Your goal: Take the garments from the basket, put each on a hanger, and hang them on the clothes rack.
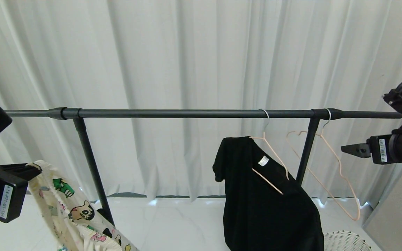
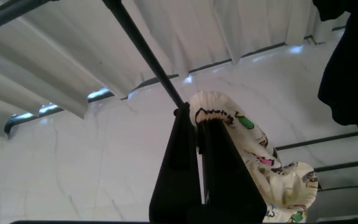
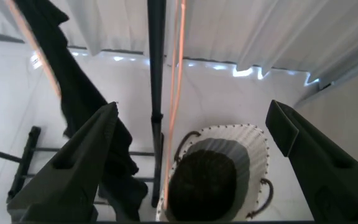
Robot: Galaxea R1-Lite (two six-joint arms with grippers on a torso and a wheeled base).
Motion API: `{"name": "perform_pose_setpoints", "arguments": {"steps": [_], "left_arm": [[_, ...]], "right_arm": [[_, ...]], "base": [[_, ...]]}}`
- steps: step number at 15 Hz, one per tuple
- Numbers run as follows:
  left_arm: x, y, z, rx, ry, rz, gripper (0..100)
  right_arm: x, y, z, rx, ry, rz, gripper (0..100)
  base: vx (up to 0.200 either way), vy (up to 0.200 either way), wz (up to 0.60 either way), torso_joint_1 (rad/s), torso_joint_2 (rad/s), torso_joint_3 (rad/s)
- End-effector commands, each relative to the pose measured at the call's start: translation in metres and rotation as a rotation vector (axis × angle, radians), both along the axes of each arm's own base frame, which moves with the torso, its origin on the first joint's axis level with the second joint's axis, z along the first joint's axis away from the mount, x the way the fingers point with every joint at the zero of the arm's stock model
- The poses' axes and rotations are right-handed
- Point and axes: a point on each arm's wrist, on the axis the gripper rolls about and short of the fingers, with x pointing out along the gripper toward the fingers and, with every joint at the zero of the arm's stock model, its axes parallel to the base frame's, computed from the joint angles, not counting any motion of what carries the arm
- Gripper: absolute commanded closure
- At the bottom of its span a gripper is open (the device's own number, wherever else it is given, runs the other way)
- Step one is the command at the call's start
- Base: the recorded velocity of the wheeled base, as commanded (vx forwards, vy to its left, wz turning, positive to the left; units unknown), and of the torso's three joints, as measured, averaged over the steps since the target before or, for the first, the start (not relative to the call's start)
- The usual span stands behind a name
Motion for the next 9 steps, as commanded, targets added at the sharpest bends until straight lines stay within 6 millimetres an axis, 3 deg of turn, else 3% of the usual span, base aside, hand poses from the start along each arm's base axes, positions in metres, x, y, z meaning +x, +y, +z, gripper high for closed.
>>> {"name": "perform_pose_setpoints", "arguments": {"steps": [1, 5, 9], "left_arm": [[0.001, 0.000, 0.000, 0.002, 0.004, 0.000, 100], [0.001, 0.000, 0.000, 0.002, 0.002, 0.002, 100], [0.003, 0.000, -0.003, 0.005, 0.016, 0.004, 100]], "right_arm": [[0.021, 0.003, -0.024, -0.007, 0.068, -0.006, 0], [0.058, 0.008, -0.066, 0.012, 0.123, -0.036, 0], [0.086, 0.006, -0.091, 0.062, 0.132, -0.040, 0]], "base": [[0.000, 0.000, 0.00, 0.000, 0.00, 0.000], [0.000, 0.000, 0.00, 0.000, 0.00, 0.000], [0.000, 0.000, 0.00, 0.000, 0.00, 0.000]]}}
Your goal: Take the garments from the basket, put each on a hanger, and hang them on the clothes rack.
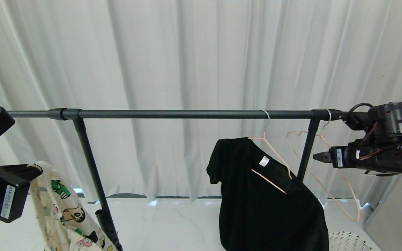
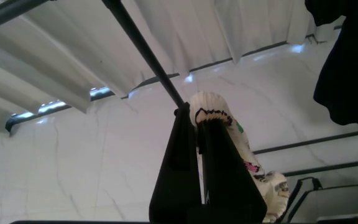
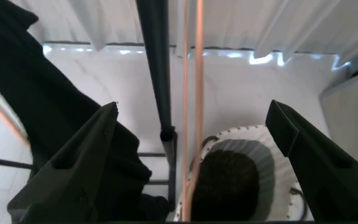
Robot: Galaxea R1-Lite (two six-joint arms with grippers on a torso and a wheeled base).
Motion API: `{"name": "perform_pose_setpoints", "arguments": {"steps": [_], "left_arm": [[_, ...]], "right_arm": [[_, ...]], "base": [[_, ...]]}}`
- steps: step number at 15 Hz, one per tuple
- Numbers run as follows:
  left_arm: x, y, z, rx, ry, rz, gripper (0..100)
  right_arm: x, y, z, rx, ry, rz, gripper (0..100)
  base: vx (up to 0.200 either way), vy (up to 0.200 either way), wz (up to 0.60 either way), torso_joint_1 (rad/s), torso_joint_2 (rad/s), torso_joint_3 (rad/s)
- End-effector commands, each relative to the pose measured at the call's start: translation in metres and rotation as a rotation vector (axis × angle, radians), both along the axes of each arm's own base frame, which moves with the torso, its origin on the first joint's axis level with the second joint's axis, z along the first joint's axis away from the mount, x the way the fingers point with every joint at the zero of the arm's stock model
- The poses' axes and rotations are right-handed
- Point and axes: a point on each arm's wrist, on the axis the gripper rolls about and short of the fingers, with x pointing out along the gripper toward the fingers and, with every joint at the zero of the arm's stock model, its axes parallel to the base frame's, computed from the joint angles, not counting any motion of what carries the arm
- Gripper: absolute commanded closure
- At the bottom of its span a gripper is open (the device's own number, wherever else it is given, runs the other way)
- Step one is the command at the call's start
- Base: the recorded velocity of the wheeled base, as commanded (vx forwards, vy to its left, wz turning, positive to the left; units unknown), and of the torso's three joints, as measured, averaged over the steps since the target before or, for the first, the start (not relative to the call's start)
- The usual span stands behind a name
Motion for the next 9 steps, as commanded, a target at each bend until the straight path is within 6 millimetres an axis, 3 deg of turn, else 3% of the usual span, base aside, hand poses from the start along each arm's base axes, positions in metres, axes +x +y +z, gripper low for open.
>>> {"name": "perform_pose_setpoints", "arguments": {"steps": [1, 6, 7, 9], "left_arm": [[0.002, 0.000, -0.001, 0.002, 0.009, 0.001, 100], [0.005, -0.001, -0.003, 0.006, 0.020, 0.001, 100], [0.005, -0.002, -0.003, 0.006, 0.022, 0.000, 100], [0.005, -0.002, -0.003, 0.007, 0.023, 0.000, 100]], "right_arm": [[0.017, -0.003, -0.028, -0.009, 0.080, -0.019, 0], [0.022, -0.005, -0.036, 0.005, 0.106, -0.007, 0], [0.023, -0.005, -0.038, 0.005, 0.111, -0.007, 100], [0.024, -0.005, -0.039, 0.004, 0.114, -0.007, 100]], "base": [[0.000, 0.000, 0.00, 0.000, 0.00, 0.000], [0.000, 0.000, 0.00, 0.000, 0.00, 0.000], [0.000, 0.000, 0.00, 0.000, 0.00, 0.000], [0.000, 0.000, 0.00, 0.000, 0.00, 0.000]]}}
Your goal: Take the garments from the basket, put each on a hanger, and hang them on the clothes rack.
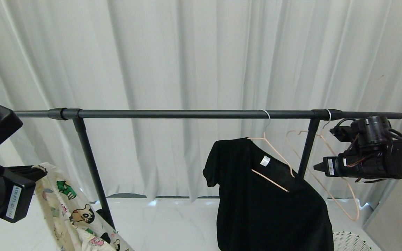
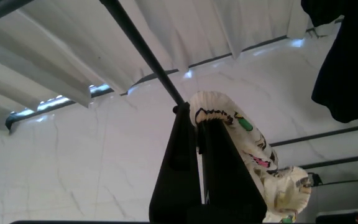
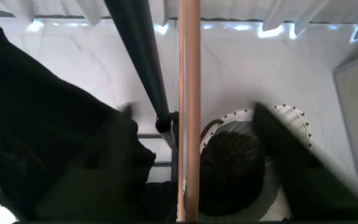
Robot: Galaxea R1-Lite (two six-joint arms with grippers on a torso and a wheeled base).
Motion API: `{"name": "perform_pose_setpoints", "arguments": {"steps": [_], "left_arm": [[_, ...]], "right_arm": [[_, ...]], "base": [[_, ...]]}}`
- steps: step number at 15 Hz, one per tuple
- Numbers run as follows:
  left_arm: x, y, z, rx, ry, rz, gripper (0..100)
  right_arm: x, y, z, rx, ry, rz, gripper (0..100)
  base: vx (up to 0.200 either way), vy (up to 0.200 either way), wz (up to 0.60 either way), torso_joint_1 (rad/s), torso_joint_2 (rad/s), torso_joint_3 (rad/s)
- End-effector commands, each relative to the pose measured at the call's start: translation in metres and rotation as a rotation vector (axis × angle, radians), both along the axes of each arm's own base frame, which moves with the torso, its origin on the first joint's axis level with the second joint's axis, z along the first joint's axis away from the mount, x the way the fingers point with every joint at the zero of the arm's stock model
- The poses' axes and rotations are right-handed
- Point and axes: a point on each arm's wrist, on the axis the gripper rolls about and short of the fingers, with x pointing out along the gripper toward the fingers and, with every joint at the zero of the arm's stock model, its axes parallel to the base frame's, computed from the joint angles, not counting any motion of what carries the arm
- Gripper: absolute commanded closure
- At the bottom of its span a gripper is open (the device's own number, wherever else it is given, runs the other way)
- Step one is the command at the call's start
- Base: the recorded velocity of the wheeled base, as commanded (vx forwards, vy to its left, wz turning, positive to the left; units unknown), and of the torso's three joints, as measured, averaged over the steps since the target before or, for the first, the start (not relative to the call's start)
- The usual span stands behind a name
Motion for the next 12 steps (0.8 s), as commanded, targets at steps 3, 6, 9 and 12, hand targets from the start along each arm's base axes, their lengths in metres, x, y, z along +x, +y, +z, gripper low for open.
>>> {"name": "perform_pose_setpoints", "arguments": {"steps": [3, 6, 9, 12], "left_arm": [[0.002, -0.001, -0.001, 0.003, 0.009, 0.000, 100], [0.002, -0.001, -0.001, 0.003, 0.010, 0.000, 100], [0.001, 0.000, 0.000, 0.002, 0.004, 0.000, 100], [0.001, 0.000, 0.001, 0.000, -0.002, 0.000, 100]], "right_arm": [[0.000, 0.000, 0.000, 0.004, -0.001, 0.005, 100], [-0.003, 0.000, 0.008, 0.010, -0.037, 0.007, 100], [-0.010, 0.000, 0.023, 0.022, -0.096, 0.009, 100], [-0.029, -0.003, 0.044, 0.035, -0.162, 0.010, 100]], "base": [[0.000, 0.000, 0.00, 0.000, 0.00, 0.000], [0.000, 0.000, 0.00, 0.000, 0.00, 0.000], [0.000, 0.000, 0.00, 0.000, 0.00, 0.000], [0.000, 0.000, 0.00, 0.000, 0.00, 0.000]]}}
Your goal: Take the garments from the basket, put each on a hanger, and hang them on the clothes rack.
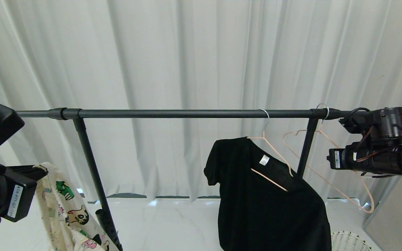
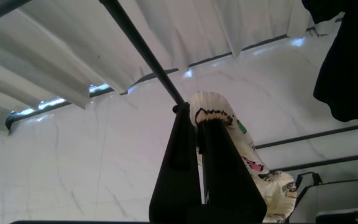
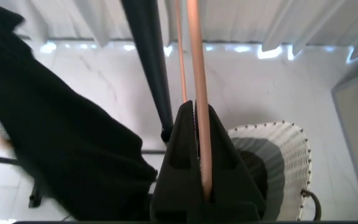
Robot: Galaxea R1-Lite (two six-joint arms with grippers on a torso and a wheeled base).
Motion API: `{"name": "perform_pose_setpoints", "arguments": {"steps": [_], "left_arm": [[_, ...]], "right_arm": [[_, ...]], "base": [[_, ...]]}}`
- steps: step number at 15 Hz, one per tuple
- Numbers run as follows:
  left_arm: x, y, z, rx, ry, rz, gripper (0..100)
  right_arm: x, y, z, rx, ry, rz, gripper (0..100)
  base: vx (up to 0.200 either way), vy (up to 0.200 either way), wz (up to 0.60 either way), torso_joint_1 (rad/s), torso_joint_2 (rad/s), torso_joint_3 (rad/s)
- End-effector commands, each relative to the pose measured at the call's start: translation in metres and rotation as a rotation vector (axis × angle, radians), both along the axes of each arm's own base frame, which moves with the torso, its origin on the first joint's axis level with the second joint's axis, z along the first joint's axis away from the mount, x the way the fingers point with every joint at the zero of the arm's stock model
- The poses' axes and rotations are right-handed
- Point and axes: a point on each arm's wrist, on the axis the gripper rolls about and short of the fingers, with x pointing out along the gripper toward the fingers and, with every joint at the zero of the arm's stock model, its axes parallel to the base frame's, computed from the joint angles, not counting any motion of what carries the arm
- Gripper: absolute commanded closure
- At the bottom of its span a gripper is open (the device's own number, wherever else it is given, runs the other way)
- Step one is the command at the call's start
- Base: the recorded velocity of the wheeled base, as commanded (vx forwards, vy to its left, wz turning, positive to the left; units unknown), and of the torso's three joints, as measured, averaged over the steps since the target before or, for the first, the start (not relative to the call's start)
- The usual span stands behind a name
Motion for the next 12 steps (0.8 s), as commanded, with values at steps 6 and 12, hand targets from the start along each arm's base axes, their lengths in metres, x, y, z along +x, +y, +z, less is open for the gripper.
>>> {"name": "perform_pose_setpoints", "arguments": {"steps": [6, 12], "left_arm": [[0.002, 0.000, 0.003, -0.013, -0.050, 0.003, 100], [0.004, -0.001, 0.001, -0.008, -0.039, 0.002, 100]], "right_arm": [[-0.043, -0.008, 0.020, 0.012, -0.153, -0.005, 100], [-0.099, -0.018, 0.013, -0.029, -0.202, 0.015, 100]], "base": [[0.000, 0.000, 0.00, 0.000, 0.00, 0.000], [-0.033, 0.000, 0.00, -0.001, 0.00, 0.000]]}}
